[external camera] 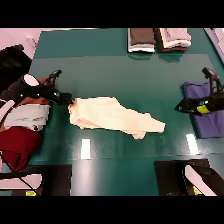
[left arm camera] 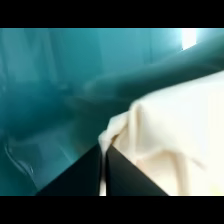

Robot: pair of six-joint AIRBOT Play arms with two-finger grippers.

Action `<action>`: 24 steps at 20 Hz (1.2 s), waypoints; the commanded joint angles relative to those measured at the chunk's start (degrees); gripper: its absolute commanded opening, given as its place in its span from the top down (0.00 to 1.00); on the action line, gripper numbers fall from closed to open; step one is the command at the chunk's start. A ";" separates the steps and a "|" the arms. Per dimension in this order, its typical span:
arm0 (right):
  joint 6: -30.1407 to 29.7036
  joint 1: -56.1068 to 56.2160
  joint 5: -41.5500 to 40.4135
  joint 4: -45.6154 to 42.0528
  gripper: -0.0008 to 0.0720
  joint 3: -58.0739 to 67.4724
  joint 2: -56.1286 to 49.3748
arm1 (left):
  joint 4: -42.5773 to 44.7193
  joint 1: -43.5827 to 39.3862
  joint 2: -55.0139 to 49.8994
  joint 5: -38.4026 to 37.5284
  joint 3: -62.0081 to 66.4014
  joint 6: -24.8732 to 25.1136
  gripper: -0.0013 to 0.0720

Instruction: Fold the shirts.

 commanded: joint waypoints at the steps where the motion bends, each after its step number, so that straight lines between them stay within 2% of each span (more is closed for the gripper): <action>1: -2.40 -5.64 0.39 0.61 0.27 -7.45 -4.28 | 0.17 0.09 1.57 -0.39 3.48 0.11 0.95; 2: -2.95 -6.84 -0.52 1.64 0.23 -9.33 -6.36 | 0.13 0.07 1.64 -0.33 3.96 0.11 0.95; 4: -5.51 -7.17 -3.04 6.16 0.23 -12.74 -11.08 | 0.07 0.07 1.55 -0.37 3.96 0.11 0.95; 6: -6.71 -4.52 -5.97 9.40 0.23 -14.67 -15.43 | 0.07 0.07 1.55 -0.37 3.96 0.09 0.95; 9: -6.67 1.66 -9.16 9.73 0.25 -14.67 -19.89 | 0.04 0.07 1.57 -0.42 3.96 0.09 0.95; 10: -6.67 3.78 -9.35 9.64 0.39 -14.25 -20.76 | 0.04 0.07 1.57 -0.42 3.96 0.09 0.95; 11: -6.69 5.38 -9.66 9.38 0.48 -13.66 -21.35 | 0.04 0.07 1.57 -0.42 3.96 0.09 0.95; 12: -6.69 6.82 -10.32 9.33 0.62 -13.03 -21.49 | 0.04 0.07 1.57 -0.42 3.96 0.07 0.95; 13: -6.75 8.02 -11.23 9.07 0.83 -12.13 -21.18 | 0.00 0.07 1.60 -0.52 3.96 -0.04 0.95; 14: -7.43 8.92 -11.98 9.03 0.96 -10.91 -20.44 | 0.00 0.09 1.97 -0.70 3.96 -0.39 0.95; 16: -7.76 9.92 -12.31 8.92 0.96 -6.84 -17.00 | 0.24 0.09 4.94 0.72 3.98 -0.35 0.95; 19: -7.74 9.40 -11.61 8.94 0.96 4.02 -8.79 | 2.47 0.09 14.67 4.20 7.32 -0.57 0.95; 24: -7.67 4.76 -11.63 8.98 0.96 32.57 3.76 | 5.46 0.09 31.12 6.91 26.67 -2.47 0.95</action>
